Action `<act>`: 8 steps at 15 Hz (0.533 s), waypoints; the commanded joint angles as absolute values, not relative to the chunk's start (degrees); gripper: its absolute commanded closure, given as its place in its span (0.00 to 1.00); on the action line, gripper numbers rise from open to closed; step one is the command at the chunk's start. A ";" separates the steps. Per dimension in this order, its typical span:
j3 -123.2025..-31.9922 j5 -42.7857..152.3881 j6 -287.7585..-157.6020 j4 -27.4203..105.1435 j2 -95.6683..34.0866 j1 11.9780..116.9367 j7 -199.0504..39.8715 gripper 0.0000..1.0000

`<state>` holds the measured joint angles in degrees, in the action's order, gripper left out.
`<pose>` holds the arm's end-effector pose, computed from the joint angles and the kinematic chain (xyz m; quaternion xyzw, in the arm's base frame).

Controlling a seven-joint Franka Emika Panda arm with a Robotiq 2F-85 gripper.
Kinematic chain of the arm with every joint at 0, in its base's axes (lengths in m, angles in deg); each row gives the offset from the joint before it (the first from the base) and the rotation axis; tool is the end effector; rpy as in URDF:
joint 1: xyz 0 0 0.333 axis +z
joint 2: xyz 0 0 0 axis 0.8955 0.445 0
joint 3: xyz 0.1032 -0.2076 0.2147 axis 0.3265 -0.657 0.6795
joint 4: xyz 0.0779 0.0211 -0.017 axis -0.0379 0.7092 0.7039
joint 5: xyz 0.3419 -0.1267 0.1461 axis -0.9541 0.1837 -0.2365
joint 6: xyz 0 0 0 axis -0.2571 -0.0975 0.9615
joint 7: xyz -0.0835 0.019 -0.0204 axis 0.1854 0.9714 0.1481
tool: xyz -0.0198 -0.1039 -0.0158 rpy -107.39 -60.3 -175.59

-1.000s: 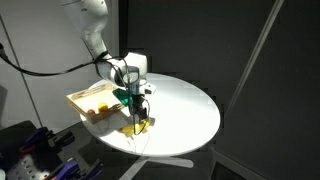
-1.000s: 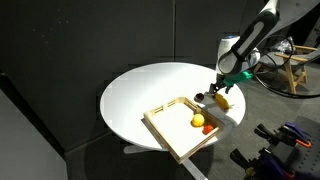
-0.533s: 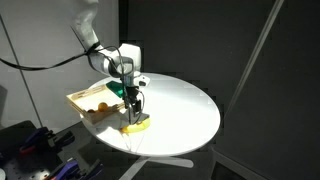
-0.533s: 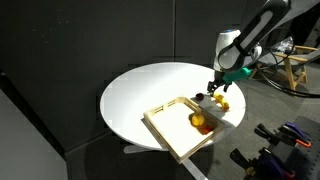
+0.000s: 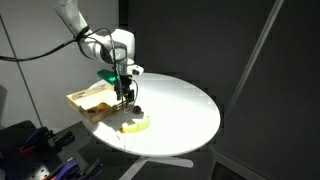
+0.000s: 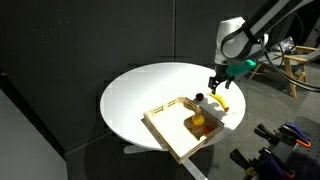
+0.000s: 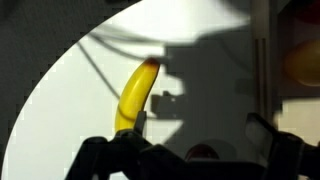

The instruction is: Move the banana from the tray to the table

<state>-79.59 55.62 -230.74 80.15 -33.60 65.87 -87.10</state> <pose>0.5090 -0.0331 0.2285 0.9927 -0.1095 -0.0384 0.0340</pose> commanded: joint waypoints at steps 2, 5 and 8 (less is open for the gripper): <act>-77.80 56.79 -225.70 82.18 -39.38 65.92 -87.59 0.00; -76.28 57.12 -223.54 82.64 -41.38 66.30 -88.10 0.00; -74.46 57.15 -222.53 82.81 -42.49 67.12 -88.34 0.00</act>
